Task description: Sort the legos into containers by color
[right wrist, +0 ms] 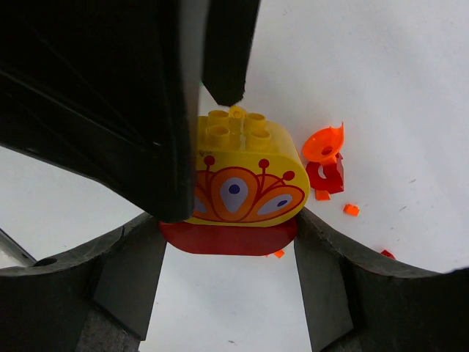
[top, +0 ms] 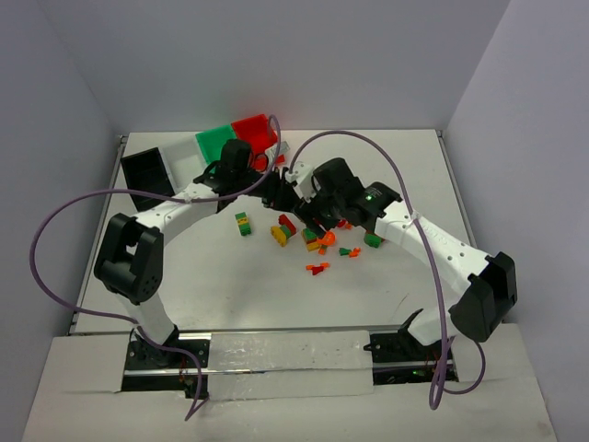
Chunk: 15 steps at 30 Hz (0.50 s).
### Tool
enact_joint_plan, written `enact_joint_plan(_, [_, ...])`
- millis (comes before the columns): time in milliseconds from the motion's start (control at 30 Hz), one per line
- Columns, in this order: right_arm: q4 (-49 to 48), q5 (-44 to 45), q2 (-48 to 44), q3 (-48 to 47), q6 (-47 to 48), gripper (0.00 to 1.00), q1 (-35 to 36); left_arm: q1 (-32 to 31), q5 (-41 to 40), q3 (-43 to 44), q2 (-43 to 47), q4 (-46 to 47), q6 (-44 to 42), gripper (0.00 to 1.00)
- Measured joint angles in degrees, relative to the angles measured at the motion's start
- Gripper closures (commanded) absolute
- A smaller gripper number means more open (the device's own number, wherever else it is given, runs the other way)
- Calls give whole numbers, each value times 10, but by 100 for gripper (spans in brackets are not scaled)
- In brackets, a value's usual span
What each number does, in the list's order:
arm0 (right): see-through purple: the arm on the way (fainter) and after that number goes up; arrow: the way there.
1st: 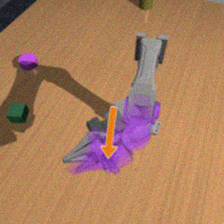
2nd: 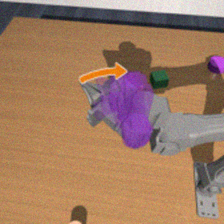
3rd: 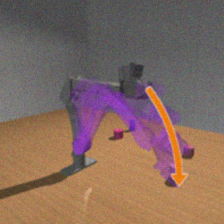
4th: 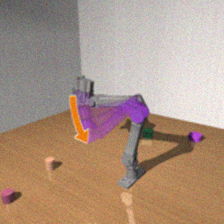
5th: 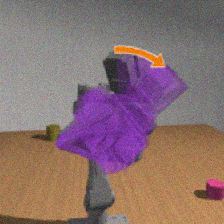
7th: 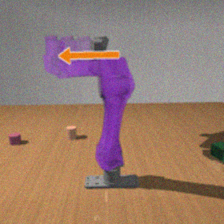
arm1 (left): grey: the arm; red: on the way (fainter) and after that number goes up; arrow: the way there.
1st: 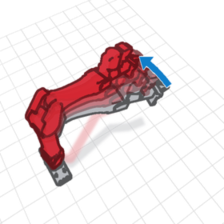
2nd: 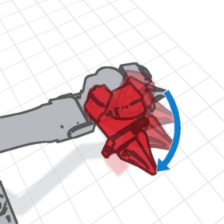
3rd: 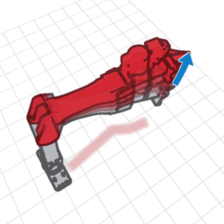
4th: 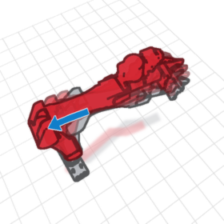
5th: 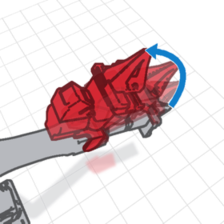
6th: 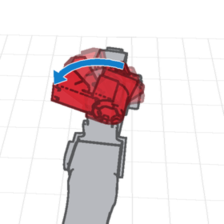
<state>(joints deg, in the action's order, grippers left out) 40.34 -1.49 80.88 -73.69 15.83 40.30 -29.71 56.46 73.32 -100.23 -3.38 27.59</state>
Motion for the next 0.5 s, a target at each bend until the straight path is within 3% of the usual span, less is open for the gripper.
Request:
enact_joint_plan(133, [3,2,3,-11,1,37,11,-2,13,0,-6,6,13,27])
enact_joint_plan(300, [4,5,8,-21,2,35,17,-2,34,-2,-20,29,40,55])
enact_joint_plan(500, [6,18,11,-21,2,3,20,0,49,-13,-20,50,73,83])
